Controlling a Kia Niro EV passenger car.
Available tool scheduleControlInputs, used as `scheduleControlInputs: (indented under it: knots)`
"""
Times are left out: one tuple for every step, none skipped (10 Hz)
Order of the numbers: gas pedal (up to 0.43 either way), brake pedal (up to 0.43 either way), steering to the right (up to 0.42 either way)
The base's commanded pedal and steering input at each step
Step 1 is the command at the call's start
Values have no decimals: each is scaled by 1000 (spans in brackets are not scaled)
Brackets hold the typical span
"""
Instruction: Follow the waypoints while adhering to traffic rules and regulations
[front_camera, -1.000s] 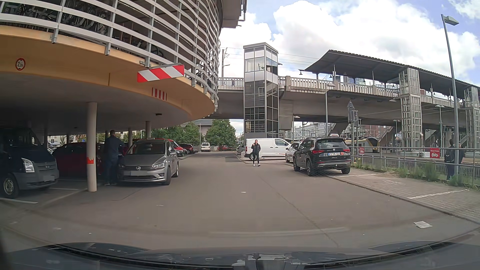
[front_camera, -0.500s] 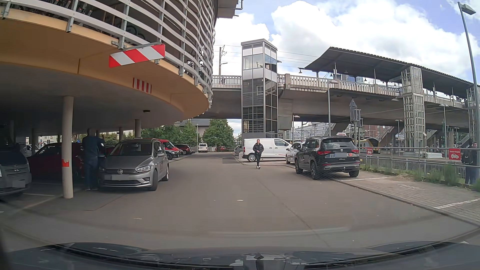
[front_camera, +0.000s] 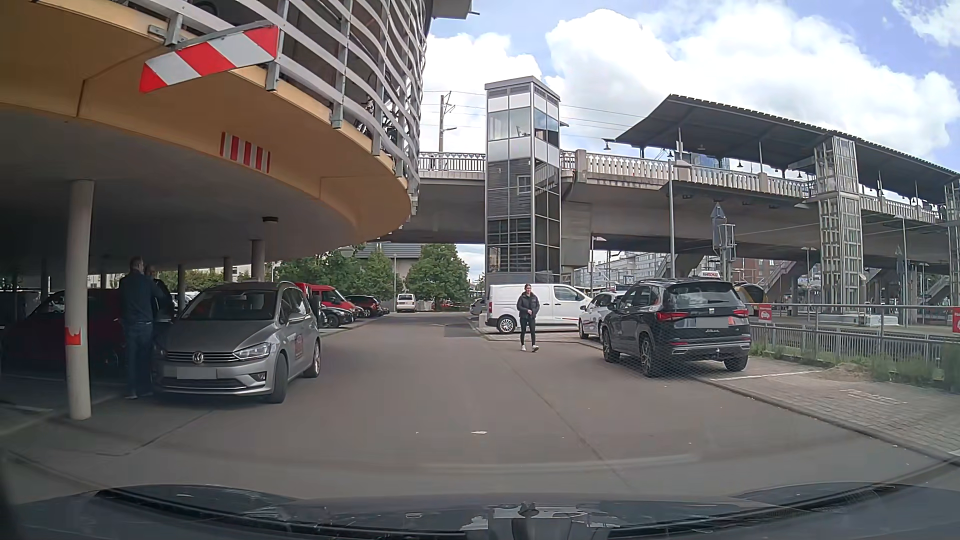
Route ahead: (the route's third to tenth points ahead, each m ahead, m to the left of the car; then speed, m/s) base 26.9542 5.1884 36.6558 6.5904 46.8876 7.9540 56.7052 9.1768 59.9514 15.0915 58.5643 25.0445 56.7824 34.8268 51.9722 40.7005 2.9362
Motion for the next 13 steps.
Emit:
scheduleControlInputs:
  knots:
    - [39,0,-30]
    - [28,0,-31]
    - [28,0,-31]
    - [28,0,-33]
    - [28,0,-41]
    - [28,0,-48]
    - [28,0,-54]
    - [20,0,-56]
    - [20,0,-60]
    - [0,0,-60]
    - [0,0,-60]
    - [0,0,-61]
    - [0,0,-61]
